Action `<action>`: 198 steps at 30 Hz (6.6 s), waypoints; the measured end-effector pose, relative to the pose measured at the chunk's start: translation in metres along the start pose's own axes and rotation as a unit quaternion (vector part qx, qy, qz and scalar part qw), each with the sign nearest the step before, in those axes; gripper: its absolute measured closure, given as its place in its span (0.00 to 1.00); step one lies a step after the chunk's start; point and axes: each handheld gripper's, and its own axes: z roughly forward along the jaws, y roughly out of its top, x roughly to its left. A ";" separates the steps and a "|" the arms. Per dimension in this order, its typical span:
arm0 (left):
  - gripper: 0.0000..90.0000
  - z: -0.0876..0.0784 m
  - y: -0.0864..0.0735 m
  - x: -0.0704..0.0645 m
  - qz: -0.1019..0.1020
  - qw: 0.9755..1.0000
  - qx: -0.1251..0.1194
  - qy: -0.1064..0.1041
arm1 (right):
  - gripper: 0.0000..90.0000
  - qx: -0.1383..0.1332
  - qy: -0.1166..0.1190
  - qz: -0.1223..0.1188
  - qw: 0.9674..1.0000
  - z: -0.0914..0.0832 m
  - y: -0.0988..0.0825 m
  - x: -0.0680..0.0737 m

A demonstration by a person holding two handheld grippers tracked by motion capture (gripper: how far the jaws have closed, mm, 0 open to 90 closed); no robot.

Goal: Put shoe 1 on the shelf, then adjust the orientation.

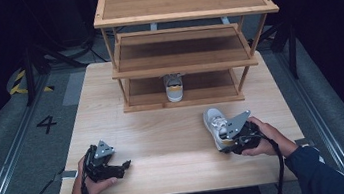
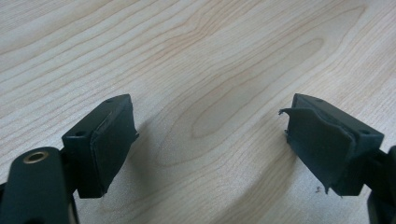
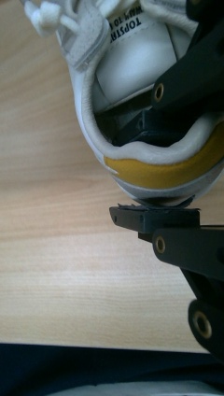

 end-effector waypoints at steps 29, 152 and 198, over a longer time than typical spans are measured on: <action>0.18 0.001 0.000 0.000 0.002 1.000 0.000 -0.005 | 0.73 0.003 -0.065 0.048 0.997 0.013 0.053 -0.109; 0.19 0.000 -0.001 -0.001 0.012 1.000 -0.001 -0.015 | 0.20 -0.115 -0.217 0.275 0.930 0.094 0.040 -0.166; 0.19 0.000 -0.001 -0.001 0.013 1.000 -0.001 -0.015 | 0.31 -0.035 -0.189 0.177 0.965 0.032 0.036 -0.122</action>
